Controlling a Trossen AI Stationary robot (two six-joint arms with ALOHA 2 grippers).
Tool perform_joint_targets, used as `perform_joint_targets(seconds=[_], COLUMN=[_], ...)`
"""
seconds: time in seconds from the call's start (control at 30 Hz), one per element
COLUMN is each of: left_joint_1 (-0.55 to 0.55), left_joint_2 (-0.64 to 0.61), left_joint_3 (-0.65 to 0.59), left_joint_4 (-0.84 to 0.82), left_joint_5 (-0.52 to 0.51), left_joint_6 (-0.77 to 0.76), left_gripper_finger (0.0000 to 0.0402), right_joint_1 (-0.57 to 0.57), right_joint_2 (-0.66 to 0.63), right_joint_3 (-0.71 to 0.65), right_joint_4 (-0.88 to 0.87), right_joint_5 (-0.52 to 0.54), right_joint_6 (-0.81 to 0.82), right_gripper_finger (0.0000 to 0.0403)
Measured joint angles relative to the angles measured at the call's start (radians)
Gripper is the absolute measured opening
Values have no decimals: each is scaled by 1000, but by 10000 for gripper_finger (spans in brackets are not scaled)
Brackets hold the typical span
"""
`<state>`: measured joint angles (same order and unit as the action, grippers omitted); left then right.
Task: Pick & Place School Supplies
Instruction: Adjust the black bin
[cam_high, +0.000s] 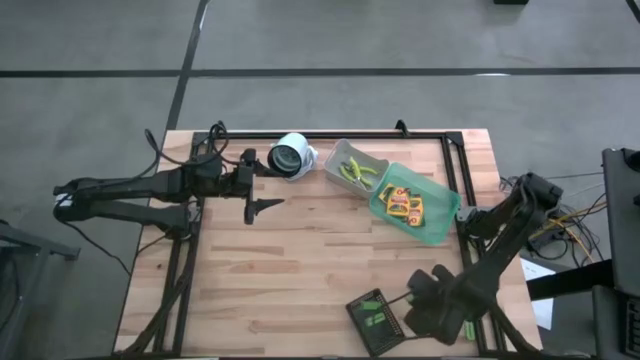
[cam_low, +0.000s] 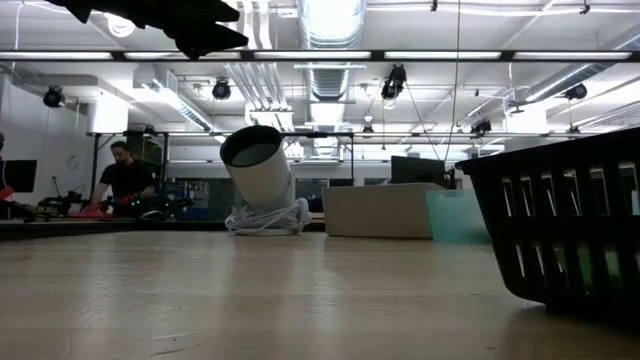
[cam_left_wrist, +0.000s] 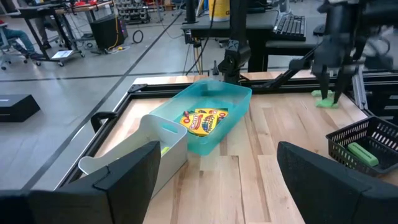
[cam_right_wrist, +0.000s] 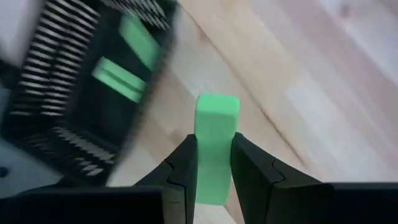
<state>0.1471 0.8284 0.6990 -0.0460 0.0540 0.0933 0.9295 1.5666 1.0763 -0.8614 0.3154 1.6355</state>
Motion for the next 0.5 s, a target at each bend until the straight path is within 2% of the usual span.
perform_joint_targets(seconds=[0.2, 0.37, 0.5], left_joint_1=[0, 0, 0], left_joint_2=[0, 0, 0], left_joint_3=[0, 0, 0], left_joint_4=[0, 0, 0], left_joint_5=[0, 0, 0], left_joint_6=[0, 0, 0], left_gripper_finger=[328, 328, 328], right_joint_1=[0, 0, 0], right_joint_2=[-148, -213, -211], right_joint_3=[0, 0, 0], right_joint_4=[53, 164, 234], right_joint_5=[110, 133, 128], right_joint_6=[-234, -573, -872], right_gripper_finger=[75, 76, 76])
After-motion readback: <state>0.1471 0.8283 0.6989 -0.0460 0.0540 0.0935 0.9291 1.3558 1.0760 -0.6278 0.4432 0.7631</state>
